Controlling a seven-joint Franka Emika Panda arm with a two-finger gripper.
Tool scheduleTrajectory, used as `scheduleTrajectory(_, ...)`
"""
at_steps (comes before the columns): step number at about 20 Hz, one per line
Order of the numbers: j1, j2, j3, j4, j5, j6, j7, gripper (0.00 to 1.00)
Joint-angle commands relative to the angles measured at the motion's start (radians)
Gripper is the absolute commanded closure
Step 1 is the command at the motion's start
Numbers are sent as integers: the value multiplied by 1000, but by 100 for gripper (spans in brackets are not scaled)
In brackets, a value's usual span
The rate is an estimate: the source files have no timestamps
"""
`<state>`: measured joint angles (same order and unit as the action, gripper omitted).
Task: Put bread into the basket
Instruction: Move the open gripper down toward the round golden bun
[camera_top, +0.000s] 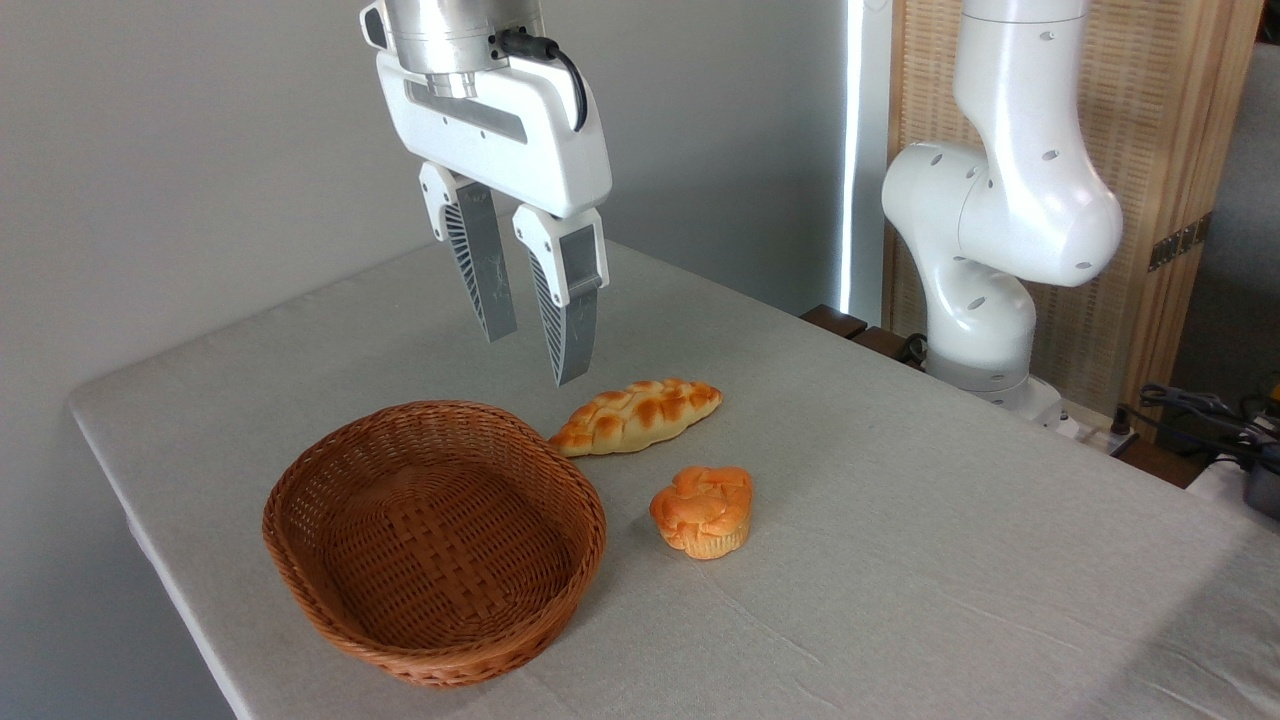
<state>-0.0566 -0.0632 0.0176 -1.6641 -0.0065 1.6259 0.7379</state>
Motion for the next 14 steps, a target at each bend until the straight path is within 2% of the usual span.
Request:
scheduleTrajectory(1, -3, -1, 9, 12, -15, -38, 1, 0)
scheduleTrajectory(9, -3, -3, 10, 4, -15, -38, 1, 0)
scheduleTrajectory(12, -3, -44, 10, -83, -3, -8, 40, 0)
scheduleTrajectory(14, -3, -95, 22, -176, 2, 52, 113, 0)
